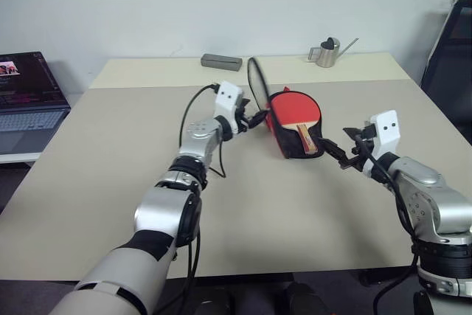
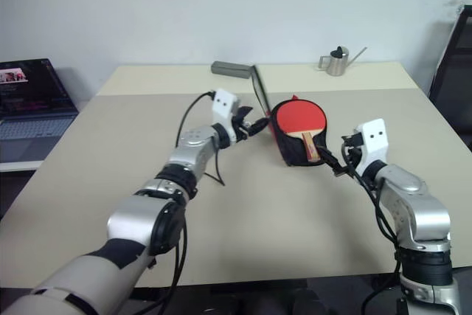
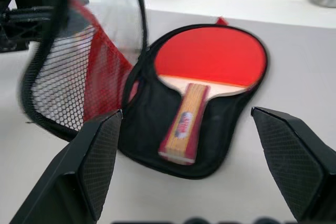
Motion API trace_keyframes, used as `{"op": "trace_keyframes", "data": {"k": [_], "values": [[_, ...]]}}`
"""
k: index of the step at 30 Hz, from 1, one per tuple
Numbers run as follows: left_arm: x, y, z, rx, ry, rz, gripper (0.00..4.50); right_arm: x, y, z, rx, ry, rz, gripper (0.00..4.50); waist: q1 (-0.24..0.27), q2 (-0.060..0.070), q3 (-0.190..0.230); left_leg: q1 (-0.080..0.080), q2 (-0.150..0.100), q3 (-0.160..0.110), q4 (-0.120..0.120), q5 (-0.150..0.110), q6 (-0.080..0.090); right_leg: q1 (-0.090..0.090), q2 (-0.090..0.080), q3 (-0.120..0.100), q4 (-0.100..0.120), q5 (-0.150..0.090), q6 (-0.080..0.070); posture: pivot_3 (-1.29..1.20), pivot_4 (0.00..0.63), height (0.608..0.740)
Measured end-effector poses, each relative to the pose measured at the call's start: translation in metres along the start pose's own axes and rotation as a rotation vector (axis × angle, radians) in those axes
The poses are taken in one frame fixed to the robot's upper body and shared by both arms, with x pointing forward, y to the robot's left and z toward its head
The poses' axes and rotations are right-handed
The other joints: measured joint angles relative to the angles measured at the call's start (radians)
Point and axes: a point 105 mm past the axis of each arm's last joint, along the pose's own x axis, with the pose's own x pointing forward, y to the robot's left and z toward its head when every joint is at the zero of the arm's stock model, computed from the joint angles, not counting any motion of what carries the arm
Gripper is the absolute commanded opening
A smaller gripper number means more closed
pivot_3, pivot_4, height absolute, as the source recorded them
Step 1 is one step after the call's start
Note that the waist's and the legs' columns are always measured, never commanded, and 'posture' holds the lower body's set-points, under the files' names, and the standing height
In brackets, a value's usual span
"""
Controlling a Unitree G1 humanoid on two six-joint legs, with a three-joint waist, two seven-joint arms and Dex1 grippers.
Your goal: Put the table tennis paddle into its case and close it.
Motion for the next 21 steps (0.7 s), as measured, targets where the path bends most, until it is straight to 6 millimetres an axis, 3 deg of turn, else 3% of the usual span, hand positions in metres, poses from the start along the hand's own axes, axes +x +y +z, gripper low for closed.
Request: {"op": "trace_keyframes", "data": {"k": [5, 9, 16, 21], "values": [[0.019, -0.03, 0.005, -0.016, -0.016, -0.058, 3.7, -0.004, -0.003, 0.001, 0.006, 0.002, -0.021, 4.3, -0.003, 0.0, 0.0, 0.0, 0.0, 0.0, 0.0, 0.0, 0.0, 0.0, 0.0, 0.0, 0.0, 0.0, 0.0, 0.0, 0.15, 0.74], [0.026, -0.042, 0.011, -0.021, -0.032, -0.085, 3.7, -0.004, -0.003, 0.002, 0.014, -0.002, -0.031, 4.3, -0.003, -0.001, 0.0, 0.0, 0.0, 0.0, 0.0, 0.0, 0.0, 0.0, 0.0, 0.0, 0.0, 0.0, 0.0, 0.0, 0.15, 0.74], [0.029, -0.044, 0.007, -0.043, -0.026, -0.054, 3.7, 0.0, 0.0, 0.003, 0.03, -0.008, -0.036, 4.3, -0.003, -0.001, 0.001, 0.0, 0.0, 0.0, 0.0, 0.0, 0.0, 0.0, 0.0, 0.0, 0.0, 0.0, 0.0, 0.0, 0.15, 0.74], [0.022, -0.032, 0.013, -0.021, -0.053, -0.06, 3.7, 0.015, 0.004, 0.006, 0.063, -0.008, -0.017, 4.3, -0.007, -0.001, 0.001, 0.001, 0.0, 0.0, 0.0, 0.0, 0.0, 0.0, 0.001, 0.001, 0.001, 0.0, 0.0, 0.0, 0.15, 0.74]]}}
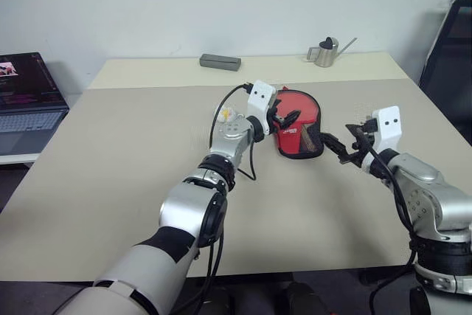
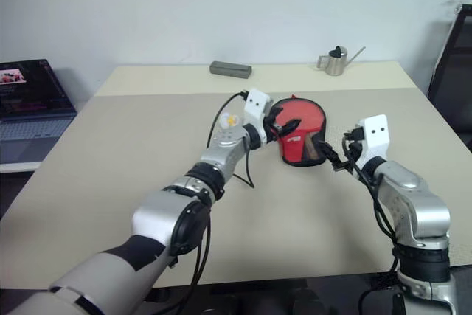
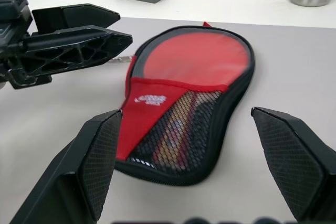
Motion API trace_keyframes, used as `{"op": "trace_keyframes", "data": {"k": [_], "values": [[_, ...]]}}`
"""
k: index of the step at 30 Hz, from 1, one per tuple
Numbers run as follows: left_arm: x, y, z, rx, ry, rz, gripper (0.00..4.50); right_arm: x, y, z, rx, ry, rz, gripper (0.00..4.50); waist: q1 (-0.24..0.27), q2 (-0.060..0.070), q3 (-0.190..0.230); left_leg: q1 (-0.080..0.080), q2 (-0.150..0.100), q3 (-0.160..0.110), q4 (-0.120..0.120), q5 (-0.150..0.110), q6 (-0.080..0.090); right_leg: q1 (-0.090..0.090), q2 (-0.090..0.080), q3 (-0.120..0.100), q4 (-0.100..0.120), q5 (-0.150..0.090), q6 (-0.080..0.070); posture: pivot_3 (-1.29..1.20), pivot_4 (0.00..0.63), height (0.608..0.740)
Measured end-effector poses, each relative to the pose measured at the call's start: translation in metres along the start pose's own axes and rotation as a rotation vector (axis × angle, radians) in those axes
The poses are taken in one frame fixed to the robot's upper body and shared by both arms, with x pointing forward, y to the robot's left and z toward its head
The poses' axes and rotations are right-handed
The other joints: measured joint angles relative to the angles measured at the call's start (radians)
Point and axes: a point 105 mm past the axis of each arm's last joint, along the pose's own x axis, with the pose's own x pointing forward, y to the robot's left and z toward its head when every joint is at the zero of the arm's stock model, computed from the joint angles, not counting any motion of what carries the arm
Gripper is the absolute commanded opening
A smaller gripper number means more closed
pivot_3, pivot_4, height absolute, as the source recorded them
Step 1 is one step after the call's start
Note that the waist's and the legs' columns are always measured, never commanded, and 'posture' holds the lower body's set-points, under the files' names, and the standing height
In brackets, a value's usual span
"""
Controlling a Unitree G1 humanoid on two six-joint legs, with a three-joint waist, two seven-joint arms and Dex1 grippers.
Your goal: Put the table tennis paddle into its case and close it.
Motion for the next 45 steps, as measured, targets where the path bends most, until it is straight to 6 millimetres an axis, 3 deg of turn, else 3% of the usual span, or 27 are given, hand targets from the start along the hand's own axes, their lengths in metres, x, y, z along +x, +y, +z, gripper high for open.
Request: {"op": "trace_keyframes", "data": {"k": [5, 8, 12, 15, 20, 30, 37, 43, 45], "values": [[-0.035, 0.032, 0.018, 0.039, -0.075, -0.068, 3.7, 0.026, -0.009, 0.001, 0.099, 0.014, 0.014, 4.3, -0.01, 0.0, 0.0, 0.001, 0.0, 0.0, -0.001, 0.0, 0.0, 0.0, 0.001, 0.001, 0.0, 0.0, 0.0, 0.0, 0.15, 0.74], [-0.069, 0.041, 0.009, -0.004, -0.074, -0.151, 3.7, 0.042, -0.017, 0.0, 0.165, 0.024, 0.019, 4.4, -0.014, 0.001, 0.0, 0.001, 0.001, 0.0, -0.001, 0.001, -0.001, 0.0, 0.0, 0.001, 0.0, 0.0, 0.0, 0.0, 0.15, 0.74], [-0.119, 0.043, -0.004, -0.088, -0.034, -0.225, 3.7, 0.058, -0.032, -0.006, 0.237, 0.058, 0.003, 4.4, -0.024, 0.001, 0.0, 0.0, 0.005, -0.001, 0.0, 0.001, -0.002, -0.001, 0.0, 0.001, 0.0, 0.0, 0.0, 0.0, 0.15, 0.74], [-0.139, 0.038, 0.009, -0.082, -0.035, -0.257, 3.7, 0.067, -0.039, -0.012, 0.242, 0.087, -0.005, 4.4, -0.022, 0.001, 0.0, -0.001, 0.005, -0.001, 0.0, 0.002, -0.003, -0.001, 0.0, 0.001, 0.0, 0.0, 0.0, 0.0, 0.15, 0.74], [-0.154, 0.028, 0.032, -0.048, -0.064, -0.259, 3.7, 0.082, -0.041, -0.017, 0.21, 0.111, -0.005, 4.4, -0.024, 0.001, 0.0, 0.001, 0.005, 0.0, 0.0, 0.001, -0.002, 0.0, 0.0, 0.001, 0.0, 0.0, -0.001, 0.0, 0.15, 0.74], [-0.16, 0.029, 0.035, -0.046, -0.051, -0.207, 3.7, 0.102, -0.03, -0.048, 0.121, 0.207, -0.006, 4.4, -0.033, 0.001, 0.0, 0.001, 0.006, 0.0, 0.0, 0.002, -0.003, 0.0, 0.0, 0.001, 0.0, 0.0, -0.001, 0.0, 0.15, 0.74], [-0.161, 0.031, 0.034, -0.058, -0.045, -0.195, 3.7, 0.113, -0.014, -0.051, 0.098, 0.201, 0.021, 4.4, -0.037, 0.001, 0.0, 0.001, 0.006, 0.001, 0.0, 0.002, -0.004, 0.0, 0.001, 0.002, 0.0, 0.001, -0.001, 0.0, 0.15, 0.74], [-0.165, 0.033, 0.033, -0.049, -0.032, -0.18, 3.7, 0.115, -0.013, -0.052, 0.139, 0.199, -0.008, 4.4, -0.037, 0.001, 0.0, 0.002, 0.007, 0.001, 0.0, 0.002, -0.004, 0.0, 0.001, 0.002, 0.0, 0.001, -0.002, 0.0, 0.15, 0.74], [-0.167, 0.034, 0.033, -0.047, -0.028, -0.173, 3.7, 0.115, -0.013, -0.054, 0.176, 0.198, -0.019, 4.03, -0.037, 0.001, 0.0, 0.002, 0.007, 0.001, 0.0, 0.002, -0.004, 0.0, 0.001, 0.002, 0.0, 0.001, -0.002, 0.0, 0.15, 0.74]]}}
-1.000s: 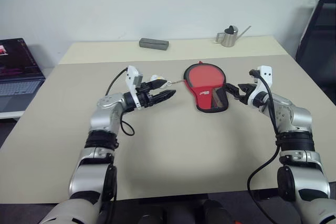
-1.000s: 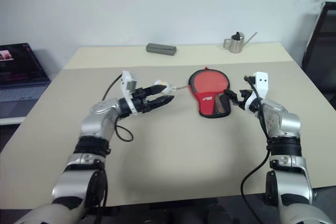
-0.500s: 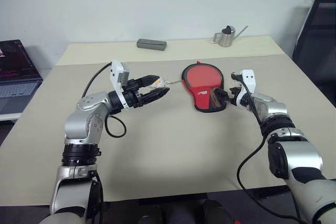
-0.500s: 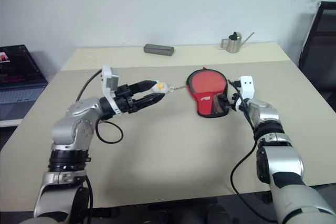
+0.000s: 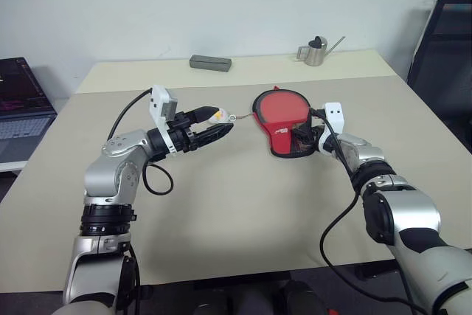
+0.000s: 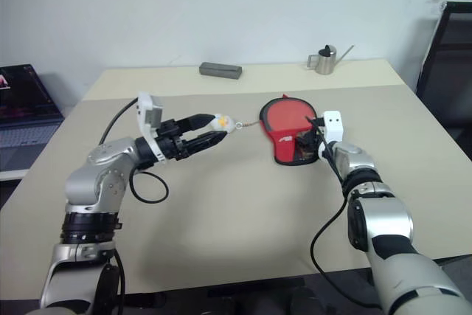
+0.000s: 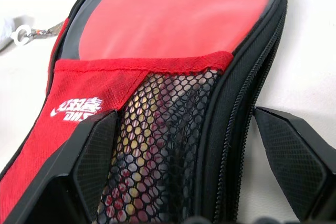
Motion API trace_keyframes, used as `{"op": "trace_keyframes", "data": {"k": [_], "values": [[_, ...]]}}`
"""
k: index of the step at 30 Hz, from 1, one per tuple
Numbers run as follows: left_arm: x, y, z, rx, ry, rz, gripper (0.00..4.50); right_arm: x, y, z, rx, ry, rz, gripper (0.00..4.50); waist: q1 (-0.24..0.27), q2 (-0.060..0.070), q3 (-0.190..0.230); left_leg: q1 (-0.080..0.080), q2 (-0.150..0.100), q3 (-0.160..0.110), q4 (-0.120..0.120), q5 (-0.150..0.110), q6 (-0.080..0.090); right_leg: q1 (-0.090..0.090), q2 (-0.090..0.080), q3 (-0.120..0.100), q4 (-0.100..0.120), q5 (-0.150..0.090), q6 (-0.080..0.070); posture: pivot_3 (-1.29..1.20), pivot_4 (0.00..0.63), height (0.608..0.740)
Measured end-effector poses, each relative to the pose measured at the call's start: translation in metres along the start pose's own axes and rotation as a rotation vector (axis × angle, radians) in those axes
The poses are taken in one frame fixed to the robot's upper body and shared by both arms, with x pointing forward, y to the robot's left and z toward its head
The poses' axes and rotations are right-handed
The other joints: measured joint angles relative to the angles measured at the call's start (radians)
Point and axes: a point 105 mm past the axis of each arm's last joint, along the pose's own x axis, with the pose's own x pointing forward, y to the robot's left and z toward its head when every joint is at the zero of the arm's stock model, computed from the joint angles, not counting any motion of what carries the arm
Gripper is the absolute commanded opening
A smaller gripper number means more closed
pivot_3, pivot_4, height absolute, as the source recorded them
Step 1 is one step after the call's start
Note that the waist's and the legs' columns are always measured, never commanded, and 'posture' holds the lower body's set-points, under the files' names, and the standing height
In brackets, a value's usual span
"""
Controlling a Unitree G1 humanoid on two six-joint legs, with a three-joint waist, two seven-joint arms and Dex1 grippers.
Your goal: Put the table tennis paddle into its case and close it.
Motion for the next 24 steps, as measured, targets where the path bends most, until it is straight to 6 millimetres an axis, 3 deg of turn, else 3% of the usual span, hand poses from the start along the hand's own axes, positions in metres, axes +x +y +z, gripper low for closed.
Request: {"op": "trace_keyframes", "data": {"k": [2, 12, 23, 24], "values": [[-0.0013, 0.0001, -0.0022, -0.008, 0.002, 0.003, 3.7, 0.0006, 0.0014, 0.0008, 0.034, -0.007, 0.003, 3.54, 0.0, 0.0, 0.0, 0.0, 0.0, 0.0, 0.0, 0.0, 0.0, 0.0, 0.0, 0.0, 0.0, 0.0, 0.0, 0.0, 0.15, 0.74], [-0.0064, -0.0005, -0.0019, 0.002, 0.01, 0.008, 3.7, -0.0009, -0.0029, 0.0013, 0.197, -0.018, -0.014, 3.54, 0.0, 0.0, 0.0, 0.0, 0.0, 0.0, 0.0, 0.0, 0.0, 0.0, 0.0, 0.0, 0.0, 0.0, 0.0, 0.0, 0.15, 0.74], [-0.008, -0.0006, -0.0041, 0.0, 0.016, 0.015, 3.7, -0.001, -0.0061, -0.0004, 0.268, -0.014, -0.048, 0.03, 0.0, 0.0, 0.0, 0.0, 0.001, 0.001, 0.0, 0.0, 0.0, 0.0, 0.0, 0.0, 0.0, 0.0, 0.0, 0.0, 0.15, 0.74], [-0.0088, -0.0009, -0.0053, -0.002, 0.019, 0.015, 3.7, -0.0008, -0.0058, -0.0002, 0.27, -0.012, -0.049, 0.03, 0.0, 0.0, 0.0, 0.0, 0.001, 0.001, 0.0, 0.0, 0.0, 0.0, 0.0, 0.0, 0.0, 0.0, 0.0, 0.0, 0.15, 0.74]]}}
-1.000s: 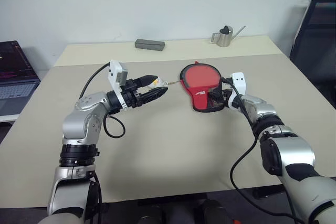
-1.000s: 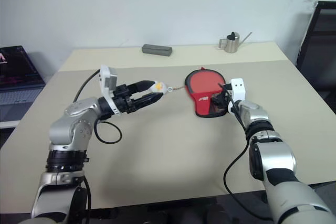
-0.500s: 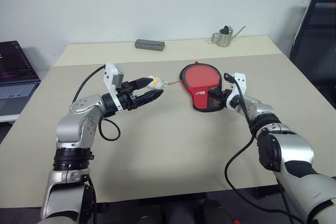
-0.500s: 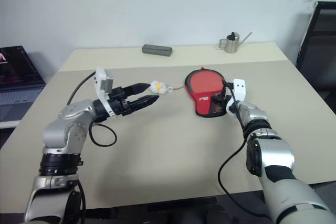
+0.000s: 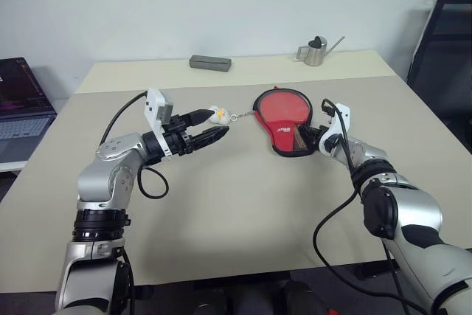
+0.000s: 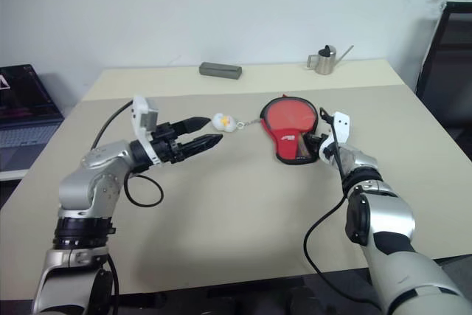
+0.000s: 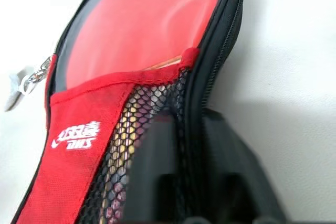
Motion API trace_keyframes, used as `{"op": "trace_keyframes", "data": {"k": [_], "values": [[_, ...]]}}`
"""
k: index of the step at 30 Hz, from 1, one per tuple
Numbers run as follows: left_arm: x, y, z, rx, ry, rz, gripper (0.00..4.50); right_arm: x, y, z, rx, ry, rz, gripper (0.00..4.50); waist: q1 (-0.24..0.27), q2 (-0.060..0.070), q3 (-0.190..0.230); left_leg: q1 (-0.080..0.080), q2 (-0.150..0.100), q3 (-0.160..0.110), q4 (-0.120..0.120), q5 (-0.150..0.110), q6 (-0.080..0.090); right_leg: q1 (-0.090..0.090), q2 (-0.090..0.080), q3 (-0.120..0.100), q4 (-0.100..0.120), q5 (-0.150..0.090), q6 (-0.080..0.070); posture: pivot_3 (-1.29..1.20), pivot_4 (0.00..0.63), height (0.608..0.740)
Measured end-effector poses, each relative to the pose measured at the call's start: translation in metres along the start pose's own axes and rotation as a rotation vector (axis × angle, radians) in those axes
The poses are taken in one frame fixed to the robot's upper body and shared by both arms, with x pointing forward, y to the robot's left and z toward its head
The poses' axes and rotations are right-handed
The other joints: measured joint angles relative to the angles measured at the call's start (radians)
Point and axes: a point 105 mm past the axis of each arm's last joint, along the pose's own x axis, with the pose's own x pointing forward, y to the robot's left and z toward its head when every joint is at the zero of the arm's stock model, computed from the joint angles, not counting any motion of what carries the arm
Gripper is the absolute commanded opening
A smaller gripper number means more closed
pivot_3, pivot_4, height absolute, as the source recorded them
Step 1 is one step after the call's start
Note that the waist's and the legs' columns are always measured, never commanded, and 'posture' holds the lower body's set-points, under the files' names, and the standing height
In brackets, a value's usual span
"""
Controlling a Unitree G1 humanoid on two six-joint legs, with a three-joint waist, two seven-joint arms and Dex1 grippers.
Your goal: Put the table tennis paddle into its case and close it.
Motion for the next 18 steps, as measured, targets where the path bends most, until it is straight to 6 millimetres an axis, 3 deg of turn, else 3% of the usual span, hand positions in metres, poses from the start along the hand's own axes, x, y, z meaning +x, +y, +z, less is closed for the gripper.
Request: {"op": "trace_keyframes", "data": {"k": [8, 18], "values": [[-0.015, 0.001, -0.011, 0.003, 0.062, 0.01, 3.7, 0.003, 0.005, -0.002, 0.006, 0.01, -0.006, 0.03, -0.002, 0.0, 0.0, 0.001, 0.002, 0.001, 0.0, 0.0, 0.0, 0.0, 0.002, 0.001, 0.0, 0.001, -0.001, 0.0, 0.15, 0.74], [-0.02, -0.014, -0.014, 0.001, 0.099, -0.036, 3.7, 0.008, 0.023, -0.007, -0.004, 0.052, 0.041, 0.03, -0.015, 0.0, 0.0, 0.002, 0.009, 0.002, 0.0, -0.002, 0.003, 0.0, 0.009, 0.002, 0.0, 0.003, -0.005, 0.0, 0.15, 0.74]]}}
